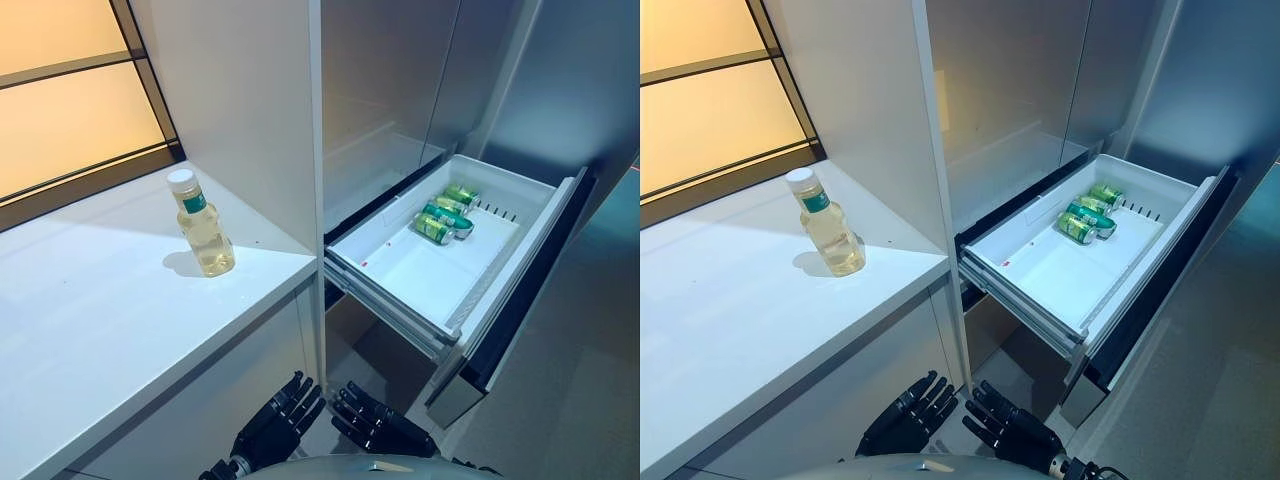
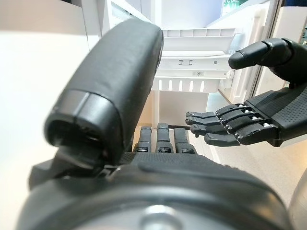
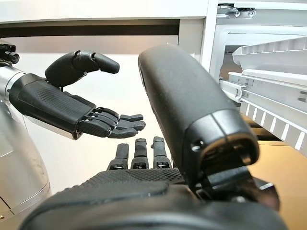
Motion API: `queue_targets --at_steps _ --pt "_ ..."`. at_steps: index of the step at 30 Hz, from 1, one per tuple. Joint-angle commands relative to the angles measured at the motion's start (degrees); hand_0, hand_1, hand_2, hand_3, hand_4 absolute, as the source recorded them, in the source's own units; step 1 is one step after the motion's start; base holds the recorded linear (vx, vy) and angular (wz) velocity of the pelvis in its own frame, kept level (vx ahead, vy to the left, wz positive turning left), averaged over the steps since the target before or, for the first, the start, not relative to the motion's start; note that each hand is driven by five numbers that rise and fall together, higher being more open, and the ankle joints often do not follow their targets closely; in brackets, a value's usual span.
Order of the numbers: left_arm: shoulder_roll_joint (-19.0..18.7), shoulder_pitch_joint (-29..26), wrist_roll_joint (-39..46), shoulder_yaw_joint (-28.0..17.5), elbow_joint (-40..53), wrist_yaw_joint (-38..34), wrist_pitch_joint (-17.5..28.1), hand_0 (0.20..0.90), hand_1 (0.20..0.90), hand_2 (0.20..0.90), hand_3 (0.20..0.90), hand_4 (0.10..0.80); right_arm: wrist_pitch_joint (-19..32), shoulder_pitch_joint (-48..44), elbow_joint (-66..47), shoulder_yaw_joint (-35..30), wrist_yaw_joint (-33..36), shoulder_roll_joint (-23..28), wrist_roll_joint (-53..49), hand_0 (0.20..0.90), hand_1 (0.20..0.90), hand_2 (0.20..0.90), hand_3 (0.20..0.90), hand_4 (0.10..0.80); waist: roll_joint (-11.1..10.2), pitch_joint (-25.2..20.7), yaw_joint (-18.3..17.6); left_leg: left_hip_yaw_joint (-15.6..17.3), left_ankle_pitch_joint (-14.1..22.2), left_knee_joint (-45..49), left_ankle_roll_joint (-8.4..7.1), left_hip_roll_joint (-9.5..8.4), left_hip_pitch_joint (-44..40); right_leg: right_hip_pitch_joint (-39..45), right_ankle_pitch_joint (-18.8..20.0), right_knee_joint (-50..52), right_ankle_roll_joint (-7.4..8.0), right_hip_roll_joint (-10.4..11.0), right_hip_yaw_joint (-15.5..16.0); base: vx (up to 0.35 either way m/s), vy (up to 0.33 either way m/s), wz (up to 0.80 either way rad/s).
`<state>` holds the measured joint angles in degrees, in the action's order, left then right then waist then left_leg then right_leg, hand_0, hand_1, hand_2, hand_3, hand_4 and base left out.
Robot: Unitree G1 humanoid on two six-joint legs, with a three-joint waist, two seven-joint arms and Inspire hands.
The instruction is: Put drinks into fridge and close the fridge
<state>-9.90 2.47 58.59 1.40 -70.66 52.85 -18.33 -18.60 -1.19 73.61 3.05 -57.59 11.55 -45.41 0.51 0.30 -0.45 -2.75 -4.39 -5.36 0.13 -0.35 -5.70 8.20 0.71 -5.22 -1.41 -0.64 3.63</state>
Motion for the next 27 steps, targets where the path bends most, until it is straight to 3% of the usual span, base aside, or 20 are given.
queue_targets --at_steps 1,16,19,27 --pt "3.4 -3.2 0.9 1.2 -3.3 2.2 0.2 0.9 0.9 0.9 0.9 0.8 -0.2 -2.6 2.9 -0.2 -1.9 -2.9 0.8 0.9 0.9 0.9 0.9 0.8 -1.1 0.6 0.1 4.8 4.5 0.4 2.55 -2.87 -2.2 -1.3 2.6 0.7 2.45 1.0 1.6 0.0 0.0 0.0" --pt "3.5 -3.5 1.0 1.9 -2.8 1.3 1.9 0.9 0.9 0.9 0.9 0.8 -0.3 -2.6 2.4 0.6 -1.6 -3.0 0.1 0.9 0.9 0.9 0.9 0.8 -1.1 1.0 0.2 4.5 4.4 0.4 2.56 -2.96 -2.1 -1.4 2.7 0.8 2.46 1.1 1.7 0.0 0.0 0.0" --pt "3.1 -3.8 -0.5 2.9 -2.9 -3.2 7.0 0.9 0.9 0.9 0.9 0.8 -0.3 -2.5 2.1 0.8 -1.2 -3.1 -0.6 0.9 0.9 0.9 0.9 0.8 -1.1 1.1 0.2 4.4 4.3 0.4 2.58 -3.01 -2.1 -1.3 2.7 0.8 2.49 1.2 1.7 0.0 0.0 0.0" --pt "3.0 -4.1 1.8 2.6 -1.2 2.5 5.6 0.9 0.9 0.9 0.9 0.8 -1.4 -2.6 1.4 1.2 -1.0 -2.8 -1.6 0.9 0.9 0.9 0.9 0.8 -1.1 1.2 0.3 4.2 4.2 0.4 2.43 -3.0 -2.1 -1.3 2.7 0.7 2.54 1.1 1.7 0.0 0.0 0.0"
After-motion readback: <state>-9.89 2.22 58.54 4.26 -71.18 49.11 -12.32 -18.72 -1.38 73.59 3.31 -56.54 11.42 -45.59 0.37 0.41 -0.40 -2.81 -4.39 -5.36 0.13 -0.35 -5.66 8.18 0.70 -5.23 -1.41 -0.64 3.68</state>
